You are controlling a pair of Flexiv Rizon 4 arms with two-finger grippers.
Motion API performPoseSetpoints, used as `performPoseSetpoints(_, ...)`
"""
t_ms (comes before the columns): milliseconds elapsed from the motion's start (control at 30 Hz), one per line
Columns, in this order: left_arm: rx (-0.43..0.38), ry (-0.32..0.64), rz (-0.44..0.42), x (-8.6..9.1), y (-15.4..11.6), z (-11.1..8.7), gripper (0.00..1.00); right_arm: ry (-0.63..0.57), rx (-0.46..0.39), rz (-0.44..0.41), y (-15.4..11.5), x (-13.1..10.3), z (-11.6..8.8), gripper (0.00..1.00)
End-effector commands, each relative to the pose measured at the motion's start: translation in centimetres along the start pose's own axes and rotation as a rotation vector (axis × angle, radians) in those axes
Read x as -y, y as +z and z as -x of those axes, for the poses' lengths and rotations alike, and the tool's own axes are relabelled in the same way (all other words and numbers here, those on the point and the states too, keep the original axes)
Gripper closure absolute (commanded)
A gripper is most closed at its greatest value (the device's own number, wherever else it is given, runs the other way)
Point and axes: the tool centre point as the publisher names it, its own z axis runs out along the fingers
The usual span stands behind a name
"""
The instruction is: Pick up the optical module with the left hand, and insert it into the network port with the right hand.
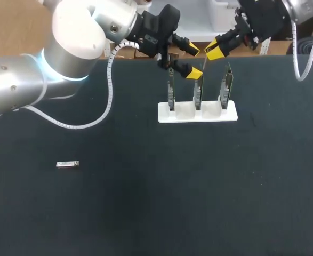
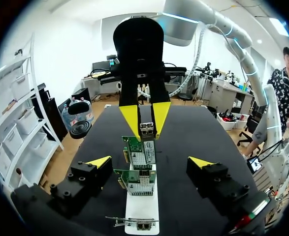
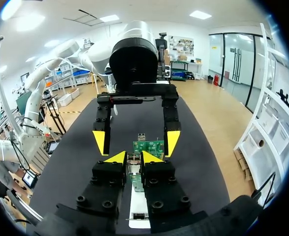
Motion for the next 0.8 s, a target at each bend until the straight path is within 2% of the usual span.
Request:
performPoseSetpoints(33,0.02,0.013,-0.002,-0.18,-0.09,0.09,0.0,-0.002,-0.002,-0.003,-0.02,-0.16,0.03,1.0)
performPoseSetpoints(800,0.02,0.013,-0.002,-0.18,-0.09,0.09,0.0,-0.021,-0.036,0.024,0.06,-0.13,0.25,1.0)
